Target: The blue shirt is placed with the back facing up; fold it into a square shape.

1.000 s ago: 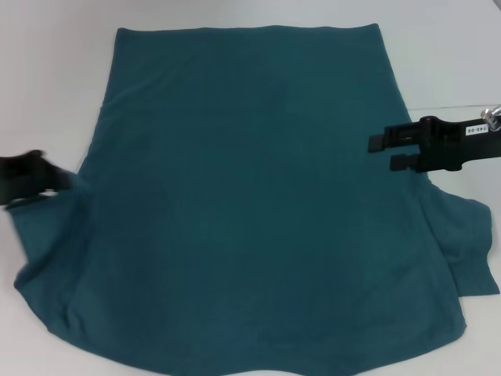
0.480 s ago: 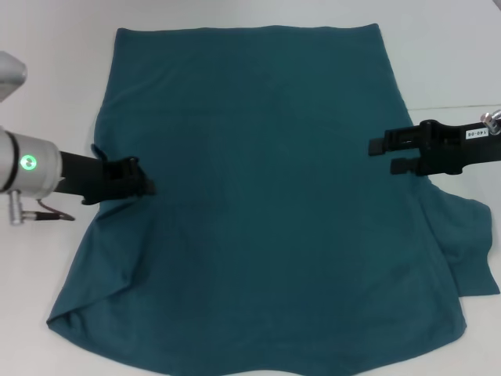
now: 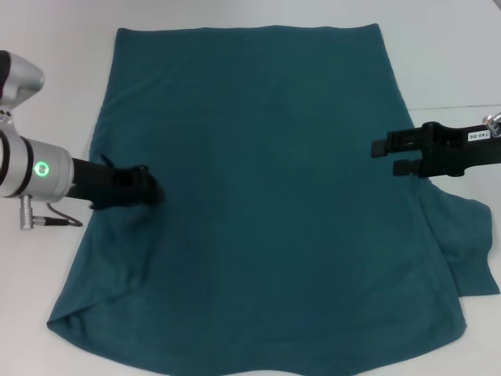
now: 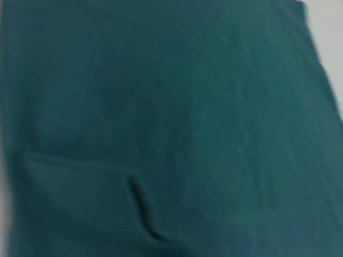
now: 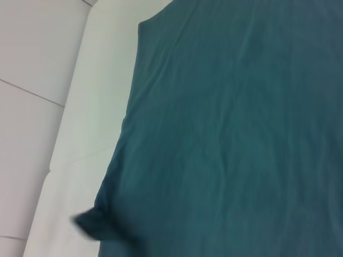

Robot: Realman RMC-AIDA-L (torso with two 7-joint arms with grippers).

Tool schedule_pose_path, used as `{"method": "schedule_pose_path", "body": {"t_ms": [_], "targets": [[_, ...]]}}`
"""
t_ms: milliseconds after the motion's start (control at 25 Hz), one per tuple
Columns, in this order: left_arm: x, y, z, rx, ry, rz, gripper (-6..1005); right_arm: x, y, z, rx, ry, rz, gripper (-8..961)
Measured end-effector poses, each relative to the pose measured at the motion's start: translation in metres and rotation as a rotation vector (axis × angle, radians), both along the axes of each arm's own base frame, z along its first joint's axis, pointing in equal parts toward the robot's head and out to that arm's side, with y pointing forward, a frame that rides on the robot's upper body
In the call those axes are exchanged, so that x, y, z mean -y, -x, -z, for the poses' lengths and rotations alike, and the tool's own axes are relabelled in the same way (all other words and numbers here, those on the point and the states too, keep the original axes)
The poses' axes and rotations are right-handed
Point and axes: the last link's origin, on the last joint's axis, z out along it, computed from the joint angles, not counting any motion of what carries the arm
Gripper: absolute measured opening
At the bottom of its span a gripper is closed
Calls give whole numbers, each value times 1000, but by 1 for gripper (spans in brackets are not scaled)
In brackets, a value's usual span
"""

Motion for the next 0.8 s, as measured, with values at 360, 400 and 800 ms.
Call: {"method": "schedule_pose_path", "body": {"t_ms": [360, 400, 800], "targets": [[14, -14, -6, 89, 47, 126, 305, 0, 0, 1, 10, 1, -19, 728], [15, -8, -11, 101, 25, 107, 327, 0, 0, 1, 16, 1, -31, 728], [81, 43, -42, 235, -29, 457, 706, 8, -4, 0, 71, 9, -156, 728]]}}
